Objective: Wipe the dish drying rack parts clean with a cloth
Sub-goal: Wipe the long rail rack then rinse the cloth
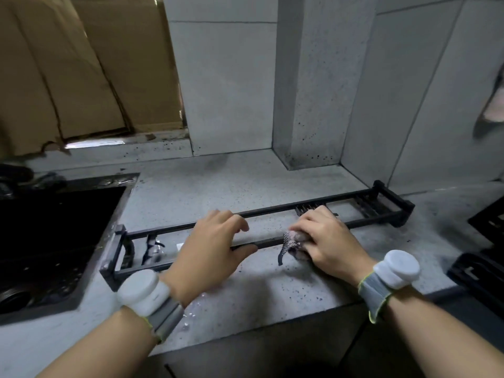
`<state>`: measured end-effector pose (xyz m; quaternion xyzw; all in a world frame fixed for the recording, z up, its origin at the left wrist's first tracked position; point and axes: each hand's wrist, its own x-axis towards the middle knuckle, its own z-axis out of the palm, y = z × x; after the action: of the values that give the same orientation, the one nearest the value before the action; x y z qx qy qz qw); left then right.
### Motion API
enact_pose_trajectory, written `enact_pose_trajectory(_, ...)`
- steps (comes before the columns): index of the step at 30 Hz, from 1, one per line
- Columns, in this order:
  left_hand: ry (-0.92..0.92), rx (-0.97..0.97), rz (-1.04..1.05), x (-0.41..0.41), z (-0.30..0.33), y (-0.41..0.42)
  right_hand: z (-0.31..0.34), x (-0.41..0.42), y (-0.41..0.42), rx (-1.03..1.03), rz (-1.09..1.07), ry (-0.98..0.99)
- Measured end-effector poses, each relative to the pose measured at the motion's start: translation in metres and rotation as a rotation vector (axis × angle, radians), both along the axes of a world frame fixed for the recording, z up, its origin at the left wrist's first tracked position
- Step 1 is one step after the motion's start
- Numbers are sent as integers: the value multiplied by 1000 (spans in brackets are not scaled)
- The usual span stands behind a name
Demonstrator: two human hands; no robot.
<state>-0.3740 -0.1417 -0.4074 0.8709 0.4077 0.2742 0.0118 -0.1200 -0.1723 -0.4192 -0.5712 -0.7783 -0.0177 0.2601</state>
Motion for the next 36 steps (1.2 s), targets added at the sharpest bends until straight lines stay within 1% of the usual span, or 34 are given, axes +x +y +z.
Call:
enact_pose_trajectory(2,1,-12,61,-38,-5,-3,2,0,-1,-10,4,4)
enact_pose_trajectory(6,-17,-97,62,-70,-13,-11,1,0,-7,-14,44,67)
enact_pose_trajectory(12,-87,-137,142,-67,-16,-13,-8,-39,-5,41,-4,87)
enact_pose_trajectory(18,-134,-160,134,-65,-16,-13,-14,-129,-4,16,146,107)
enact_pose_trajectory(22,-146,-152,113,-68,-17,-12,-9,-111,1,-24,211,67)
enact_pose_trajectory(25,-159,-143,103,-67,-17,-13,-3,-74,2,-34,107,81)
enact_pose_trajectory(27,-167,-138,107,-65,-17,-13,-3,-67,0,10,58,100)
enact_pose_trajectory(29,-162,-135,118,-64,-17,-13,-4,-88,-3,23,68,108)
enact_pose_trajectory(32,-173,-146,120,-65,-17,-16,-12,-132,-1,15,167,128)
enact_pose_trajectory(34,-175,-155,130,-67,-15,-16,-8,-138,5,-43,207,192)
enact_pose_trajectory(36,-188,-176,139,-70,-13,-15,5,-130,12,-115,224,343)
